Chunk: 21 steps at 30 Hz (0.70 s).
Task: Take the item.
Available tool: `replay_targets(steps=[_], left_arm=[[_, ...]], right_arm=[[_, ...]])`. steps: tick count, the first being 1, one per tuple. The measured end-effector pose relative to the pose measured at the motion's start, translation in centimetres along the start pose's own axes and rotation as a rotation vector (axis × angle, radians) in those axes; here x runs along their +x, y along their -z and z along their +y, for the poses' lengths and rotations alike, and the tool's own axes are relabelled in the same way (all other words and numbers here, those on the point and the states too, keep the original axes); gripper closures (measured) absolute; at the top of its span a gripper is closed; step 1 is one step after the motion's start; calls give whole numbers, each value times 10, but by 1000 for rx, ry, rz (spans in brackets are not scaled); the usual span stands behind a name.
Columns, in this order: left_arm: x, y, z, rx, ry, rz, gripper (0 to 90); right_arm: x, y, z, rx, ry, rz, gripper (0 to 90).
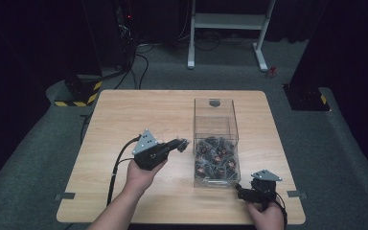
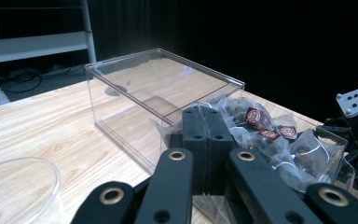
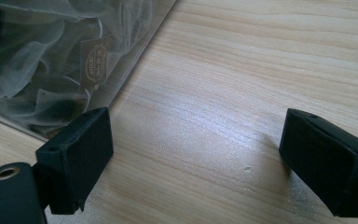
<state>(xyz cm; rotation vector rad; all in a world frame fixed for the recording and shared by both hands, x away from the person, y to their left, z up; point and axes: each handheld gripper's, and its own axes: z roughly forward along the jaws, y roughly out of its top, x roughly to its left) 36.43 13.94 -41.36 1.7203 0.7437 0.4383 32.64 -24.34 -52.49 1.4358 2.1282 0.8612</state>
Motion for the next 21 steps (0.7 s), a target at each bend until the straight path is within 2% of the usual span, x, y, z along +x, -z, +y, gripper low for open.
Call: replay_targets(steps=[21], left_arm=[[21, 14, 3, -12, 13, 43, 898]], right_arm=[[0, 0, 0, -2, 0, 0, 95]])
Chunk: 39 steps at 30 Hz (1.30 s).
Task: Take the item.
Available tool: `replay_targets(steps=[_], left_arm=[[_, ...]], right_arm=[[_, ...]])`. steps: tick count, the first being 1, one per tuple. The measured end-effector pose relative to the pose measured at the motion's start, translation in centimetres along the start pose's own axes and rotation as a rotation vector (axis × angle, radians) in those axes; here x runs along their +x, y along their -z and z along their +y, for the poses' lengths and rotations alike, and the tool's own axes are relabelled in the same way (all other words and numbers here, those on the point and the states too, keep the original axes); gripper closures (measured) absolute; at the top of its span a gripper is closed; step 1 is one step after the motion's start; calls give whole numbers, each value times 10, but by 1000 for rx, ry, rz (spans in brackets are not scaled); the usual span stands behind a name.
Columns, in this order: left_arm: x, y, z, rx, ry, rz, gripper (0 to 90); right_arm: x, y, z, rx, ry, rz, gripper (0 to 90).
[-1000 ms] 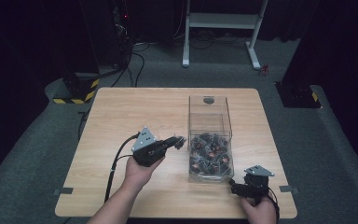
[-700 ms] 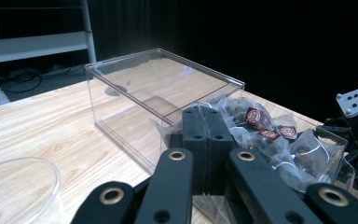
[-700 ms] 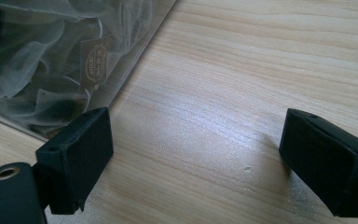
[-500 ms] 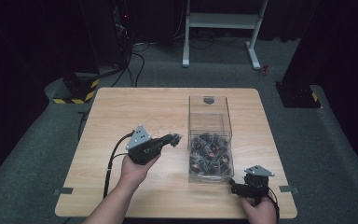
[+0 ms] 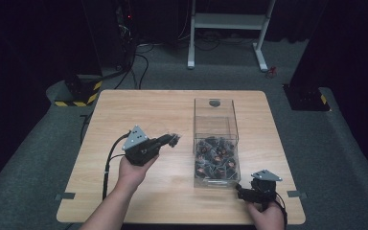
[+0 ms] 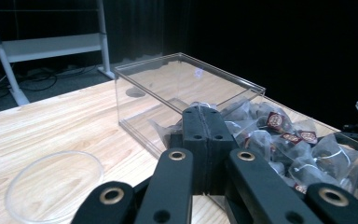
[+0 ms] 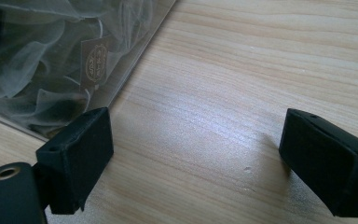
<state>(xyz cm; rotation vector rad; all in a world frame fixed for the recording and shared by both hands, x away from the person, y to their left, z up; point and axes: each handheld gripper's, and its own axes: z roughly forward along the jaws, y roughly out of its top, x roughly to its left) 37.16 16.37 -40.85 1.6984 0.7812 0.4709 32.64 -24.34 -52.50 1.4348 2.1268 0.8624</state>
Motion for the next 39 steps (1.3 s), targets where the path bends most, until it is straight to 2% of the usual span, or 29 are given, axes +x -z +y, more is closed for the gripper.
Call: replay_targets(steps=[20, 26, 39], left_arm=[[25, 14, 1, 2, 20, 66, 898], [31, 15, 1, 3, 22, 84, 898], [49, 14, -2, 22, 54, 124, 898]], right_arm=[[0, 0, 0, 1, 1, 3, 98], [0, 0, 0, 1, 1, 3, 98], [0, 0, 0, 1, 1, 4, 99]])
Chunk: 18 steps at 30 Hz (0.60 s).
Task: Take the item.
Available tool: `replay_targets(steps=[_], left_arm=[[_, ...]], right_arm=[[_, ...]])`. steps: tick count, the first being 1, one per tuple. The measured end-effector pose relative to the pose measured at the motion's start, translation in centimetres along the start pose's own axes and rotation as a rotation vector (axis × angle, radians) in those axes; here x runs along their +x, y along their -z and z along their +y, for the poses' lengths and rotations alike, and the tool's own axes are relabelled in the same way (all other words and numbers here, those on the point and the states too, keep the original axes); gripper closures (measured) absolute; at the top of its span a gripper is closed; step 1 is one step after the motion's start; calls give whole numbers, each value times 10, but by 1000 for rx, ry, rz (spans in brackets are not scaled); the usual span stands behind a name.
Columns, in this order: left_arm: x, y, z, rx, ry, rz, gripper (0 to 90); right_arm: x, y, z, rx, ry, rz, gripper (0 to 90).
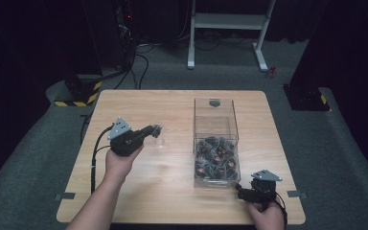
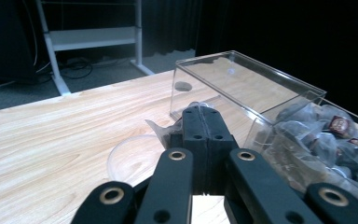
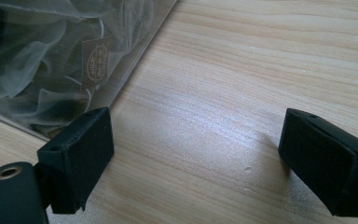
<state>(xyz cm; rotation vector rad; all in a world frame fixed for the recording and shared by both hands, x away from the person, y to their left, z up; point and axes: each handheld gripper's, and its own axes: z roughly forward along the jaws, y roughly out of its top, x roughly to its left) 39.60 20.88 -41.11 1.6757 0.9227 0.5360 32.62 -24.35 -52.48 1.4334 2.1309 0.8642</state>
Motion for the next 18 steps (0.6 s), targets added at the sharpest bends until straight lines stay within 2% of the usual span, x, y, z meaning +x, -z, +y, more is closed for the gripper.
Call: replay_targets(steps=[18], left_arm=[[16, -20, -7, 55, 18, 38, 897]], right_arm=[[0, 0, 0, 0, 1, 1, 102]])
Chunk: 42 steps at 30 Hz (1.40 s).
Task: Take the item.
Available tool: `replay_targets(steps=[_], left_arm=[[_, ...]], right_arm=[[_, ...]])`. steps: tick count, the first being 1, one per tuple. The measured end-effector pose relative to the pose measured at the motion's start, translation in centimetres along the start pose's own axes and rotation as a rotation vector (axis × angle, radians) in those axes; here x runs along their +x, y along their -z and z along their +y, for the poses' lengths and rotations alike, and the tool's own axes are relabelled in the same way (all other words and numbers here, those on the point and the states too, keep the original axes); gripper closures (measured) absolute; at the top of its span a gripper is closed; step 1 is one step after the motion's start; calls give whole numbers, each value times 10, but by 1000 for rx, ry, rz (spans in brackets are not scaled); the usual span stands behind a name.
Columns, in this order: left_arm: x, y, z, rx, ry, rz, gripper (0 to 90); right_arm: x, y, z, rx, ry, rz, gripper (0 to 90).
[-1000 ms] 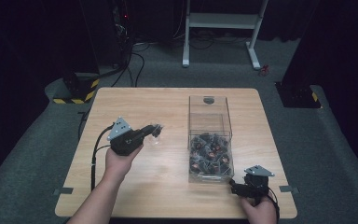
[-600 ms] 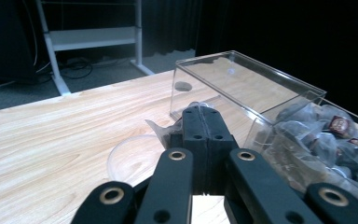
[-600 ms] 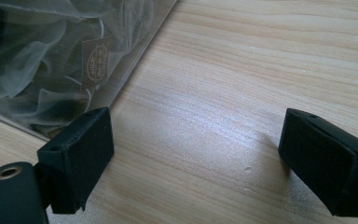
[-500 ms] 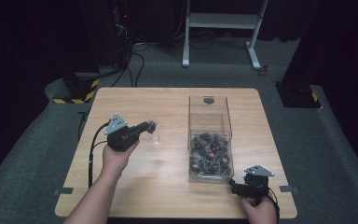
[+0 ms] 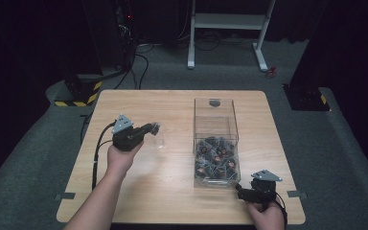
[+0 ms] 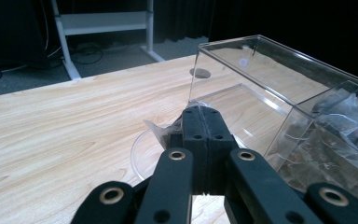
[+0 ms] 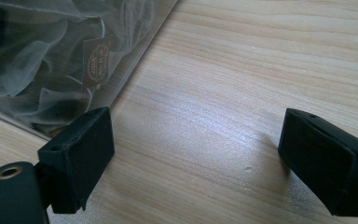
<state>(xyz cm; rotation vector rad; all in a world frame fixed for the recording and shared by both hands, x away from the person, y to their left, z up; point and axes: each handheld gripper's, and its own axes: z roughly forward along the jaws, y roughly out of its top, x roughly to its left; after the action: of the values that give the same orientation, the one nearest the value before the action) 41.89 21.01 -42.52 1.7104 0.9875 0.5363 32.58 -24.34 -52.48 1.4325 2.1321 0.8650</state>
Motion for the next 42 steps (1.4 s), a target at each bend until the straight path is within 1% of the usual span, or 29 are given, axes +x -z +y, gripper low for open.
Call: replay_targets(steps=[4, 5, 7, 10, 13, 16, 17, 19, 21, 23, 25, 26, 28, 31, 33, 35, 39, 42], left_arm=[[1, -5, -2, 15, 3, 5, 897], [2, -7, -3, 19, -4, 9, 897], [3, -9, -4, 26, 3, 14, 897], [3, -13, -5, 37, 2, 15, 897], [3, -15, -6, 46, -4, 20, 894], [4, -18, -8, 53, 6, 27, 894], [5, -18, -8, 57, 2, 30, 893], [5, -20, -9, 63, 10, 33, 892], [6, -21, -9, 70, 6, 38, 890], [6, -22, -10, 75, 15, 37, 863], [7, -23, -10, 79, 19, 37, 859], [7, -23, -10, 81, 23, 34, 846], [8, -23, -10, 77, 33, 35, 766], [8, -21, -9, 72, 32, 35, 703], [8, -19, -8, 69, 34, 37, 637], [8, -18, -8, 68, 27, 39, 590], [9, -16, -7, 76, 30, 45, 496], [7, -13, -7, 91, 21, 49, 431]], right_arm=[[0, 0, 0, 0, 0, 0, 102], [0, 0, 0, 0, 0, 0, 102], [0, 0, 0, 0, 0, 0, 102], [0, 0, 0, 0, 0, 0, 102], [0, 0, 0, 1, -1, 1, 102], [0, 0, 0, 1, 1, 2, 102], [0, 0, 0, 0, 1, 2, 102], [0, 0, 0, 1, 1, 2, 103], [0, 0, 0, 0, -1, 3, 103], [0, 0, 0, 0, -1, 3, 103], [0, 0, 0, 0, 0, 3, 103], [0, 0, 0, 0, 0, 3, 103], [0, 0, 0, -1, 1, 3, 103], [0, 0, 0, -1, 1, 3, 103], [0, 0, 0, -1, 1, 3, 103], [0, 0, 0, -1, 1, 3, 103], [0, 0, 0, 1, 1, 3, 104], [0, 1, 0, 1, 1, 4, 104]])
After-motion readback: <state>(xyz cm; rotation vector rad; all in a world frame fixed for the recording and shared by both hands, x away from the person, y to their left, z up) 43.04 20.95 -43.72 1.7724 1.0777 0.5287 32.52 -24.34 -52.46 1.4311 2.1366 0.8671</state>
